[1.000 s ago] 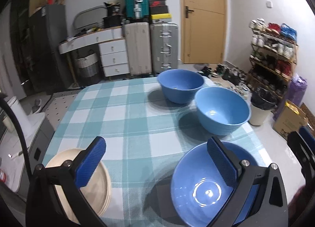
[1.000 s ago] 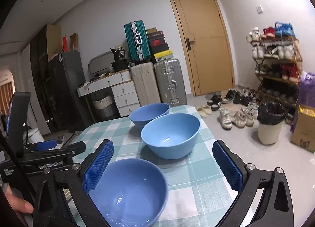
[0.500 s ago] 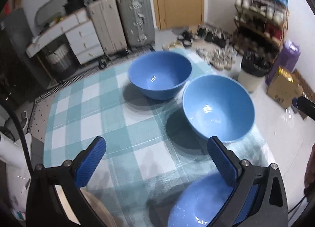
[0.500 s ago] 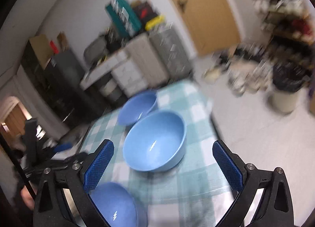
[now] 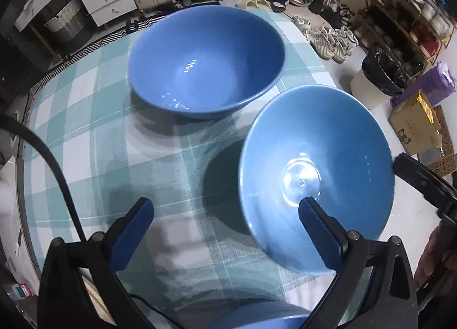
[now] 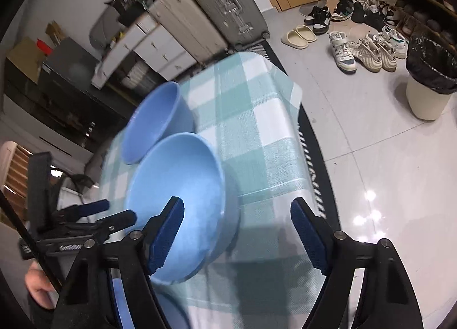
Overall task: Organize plates and bowls
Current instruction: 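Close the left gripper on the bowl rim while the right gripper holds the bowl, then carry the held blue bowl with both grippers over another blue bowl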
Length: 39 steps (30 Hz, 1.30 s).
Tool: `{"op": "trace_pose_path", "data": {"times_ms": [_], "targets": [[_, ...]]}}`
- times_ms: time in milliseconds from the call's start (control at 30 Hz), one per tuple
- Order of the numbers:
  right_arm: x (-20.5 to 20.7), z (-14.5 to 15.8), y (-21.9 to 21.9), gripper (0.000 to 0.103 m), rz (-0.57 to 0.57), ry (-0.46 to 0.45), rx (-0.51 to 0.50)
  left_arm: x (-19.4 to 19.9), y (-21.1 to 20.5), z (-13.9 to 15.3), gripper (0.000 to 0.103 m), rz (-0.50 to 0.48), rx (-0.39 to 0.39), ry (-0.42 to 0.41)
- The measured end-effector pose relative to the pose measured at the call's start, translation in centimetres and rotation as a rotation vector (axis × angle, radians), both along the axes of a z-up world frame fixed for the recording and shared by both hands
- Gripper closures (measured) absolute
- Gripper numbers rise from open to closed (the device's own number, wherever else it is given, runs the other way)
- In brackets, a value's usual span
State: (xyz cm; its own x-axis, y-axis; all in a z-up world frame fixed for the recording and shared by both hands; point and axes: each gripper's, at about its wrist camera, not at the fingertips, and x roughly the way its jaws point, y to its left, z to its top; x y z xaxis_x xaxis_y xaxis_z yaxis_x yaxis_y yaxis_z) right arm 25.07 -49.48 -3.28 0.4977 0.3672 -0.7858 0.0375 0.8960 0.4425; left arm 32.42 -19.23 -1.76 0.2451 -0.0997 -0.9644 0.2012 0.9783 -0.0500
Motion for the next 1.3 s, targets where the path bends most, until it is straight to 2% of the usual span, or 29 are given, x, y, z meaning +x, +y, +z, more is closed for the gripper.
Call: {"op": "trace_pose_path", "data": {"times_ms": [67,100,133,167,267,333,367,433,467,500,533,600,733,900,1300], "targets": [[0.5,-0.6,0.4,0.039,0.023,0.019,0.013,0.2,-0.1,-0.3,0.007,-0.004,-0.028,0.009],[0.7,-1.0,0.7,0.043,0.028,0.029,0.019,0.3,-0.3,-0.6,0.017,-0.009,-0.048,0.025],[0.8,-1.3,1.1,0.045,0.032,0.044,0.021,0.6,-0.3,-0.7,0.023,-0.007,-0.046,0.034],[1.1,-1.6,1.4,0.049,0.041,0.059,0.021,0.8,-0.5,-1.0,0.036,-0.006,-0.025,0.041],[1.8,-2.1,2.1,0.061,0.056,0.067,0.005,0.9,-0.9,-1.4,0.038,-0.03,-0.008,0.05],[2.1,-2.3,2.4,0.068,0.053,0.07,-0.003,1.0,-0.9,-1.4,0.042,-0.023,-0.027,0.055],[2.2,-2.4,2.4,0.076,0.051,0.07,0.003,1.1,-0.8,-1.5,0.046,-0.02,-0.034,0.056],[2.4,-2.6,2.5,0.081,0.048,0.076,0.009,1.3,-0.7,-1.6,0.055,-0.019,-0.04,0.061],[2.5,-2.7,2.5,0.084,0.046,0.075,0.014,1.3,-0.7,-1.6,0.064,-0.025,-0.047,0.063],[2.5,-2.6,2.6,0.085,0.046,0.074,0.012,1.2,-0.8,-1.8,0.078,-0.041,-0.057,0.068],[2.5,-2.6,2.8,0.086,0.049,0.07,0.006,1.2,-1.1,-2.0,0.082,-0.049,-0.057,0.078],[2.4,-2.4,3.0,0.091,0.049,0.065,-0.009,1.1,-1.0,-1.9,0.082,-0.047,-0.069,0.068],[2.4,-2.2,3.2,0.093,0.041,0.068,-0.032,1.1,-0.3,-1.6,0.087,-0.031,-0.112,0.059],[2.2,-1.8,3.4,0.094,0.031,0.052,-0.049,1.0,0.1,-1.6,0.093,-0.04,-0.106,0.062],[1.6,-0.4,3.8,0.094,0.038,0.058,-0.038,0.1,0.8,-1.1,0.094,-0.045,-0.125,0.061]]}}
